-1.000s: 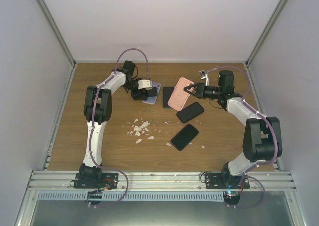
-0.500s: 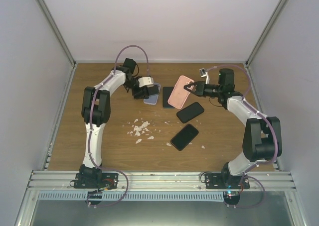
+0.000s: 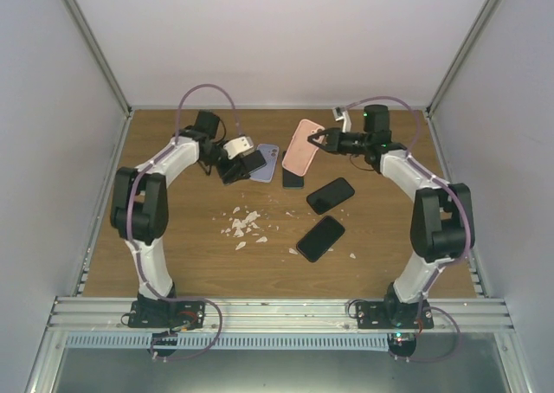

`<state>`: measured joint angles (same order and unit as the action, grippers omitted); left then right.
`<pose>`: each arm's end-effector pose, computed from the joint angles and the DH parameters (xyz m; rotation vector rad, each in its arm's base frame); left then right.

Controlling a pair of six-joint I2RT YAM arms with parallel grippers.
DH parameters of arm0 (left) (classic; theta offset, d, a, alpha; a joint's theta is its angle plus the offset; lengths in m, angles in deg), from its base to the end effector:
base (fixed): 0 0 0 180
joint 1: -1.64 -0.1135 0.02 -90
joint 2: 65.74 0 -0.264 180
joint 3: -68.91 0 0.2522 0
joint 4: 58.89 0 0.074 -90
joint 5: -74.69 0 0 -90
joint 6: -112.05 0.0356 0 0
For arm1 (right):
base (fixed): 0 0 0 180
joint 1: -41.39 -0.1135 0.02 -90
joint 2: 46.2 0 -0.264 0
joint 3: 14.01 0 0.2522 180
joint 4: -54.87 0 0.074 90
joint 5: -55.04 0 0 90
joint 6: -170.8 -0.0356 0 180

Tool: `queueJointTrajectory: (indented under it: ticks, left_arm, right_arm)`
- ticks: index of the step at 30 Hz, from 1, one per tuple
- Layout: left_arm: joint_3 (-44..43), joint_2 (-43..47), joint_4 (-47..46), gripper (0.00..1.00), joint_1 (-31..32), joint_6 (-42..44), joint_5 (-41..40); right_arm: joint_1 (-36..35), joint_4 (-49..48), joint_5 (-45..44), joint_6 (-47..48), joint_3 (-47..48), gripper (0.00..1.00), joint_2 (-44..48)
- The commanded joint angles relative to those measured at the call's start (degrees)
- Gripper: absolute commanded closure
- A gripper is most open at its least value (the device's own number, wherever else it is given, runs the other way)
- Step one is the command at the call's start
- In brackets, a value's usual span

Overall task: Take the phone out of the phone case
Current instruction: Pick up the phone at the center of the board, then place the phone case at the center of the board.

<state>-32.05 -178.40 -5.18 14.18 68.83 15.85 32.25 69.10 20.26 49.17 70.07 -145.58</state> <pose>0.3983 -0.1075 0.2110 1.3867 2.1242 -0.5123 0.3788 0.0906 0.2609 -0.2136 2.1366 1.4240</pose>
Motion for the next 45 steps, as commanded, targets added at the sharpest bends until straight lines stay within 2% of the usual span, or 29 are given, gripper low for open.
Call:
queueJointTrajectory:
  ticks: [1, 7, 13, 22, 31, 37, 39, 42, 45]
  left_arm:
    - [8.80, 8.40, -10.62, 0.63, -3.83, -11.50, -0.84]
    - [17.03, 16.66, -14.51, 0.64, -8.65, -18.17, -2.52]
    - [19.62, 21.53, -16.19, 0.64, -10.36, -21.24, -2.47]
    - [21.40, 24.42, -18.08, 0.64, -11.19, -24.20, -1.98]
    - [23.14, 25.99, -18.59, 0.64, -11.47, -25.04, -1.61]
    - [23.89, 26.00, -18.76, 0.64, -11.48, -25.74, -0.43]
    - [24.12, 25.94, -18.94, 0.64, -11.48, -26.04, -0.14]
    - [24.41, 25.92, -19.13, 0.64, -11.48, -26.50, 0.17]
    - [24.85, 26.29, -19.41, 0.64, -11.48, -26.87, 0.00]
  right_arm:
    - [-3.76, 0.49, -3.74, -0.12, 5.03, 0.99, -5.22]
    - [-9.19, -1.43, -4.93, -3.98, 12.85, 1.00, -13.36]
    - [-14.43, -1.27, -5.99, -4.36, 22.49, 1.00, -22.29]
    - [-19.41, -0.77, -5.93, -2.73, 34.00, 0.99, -35.04]
    - [-21.44, 1.70, -8.15, 1.02, 41.82, 0.95, -42.94]
    - [-21.31, 4.13, -11.44, 5.76, 43.67, 0.70, -43.82]
    - [-21.18, 4.38, -12.14, 6.65, 44.31, 0.57, -43.89]
    - [-21.10, 5.31, -12.59, 7.33, 45.91, 0.46, -44.23]
    - [-20.94, 6.02, -13.08, 7.67, 46.77, 0.29, -43.89]
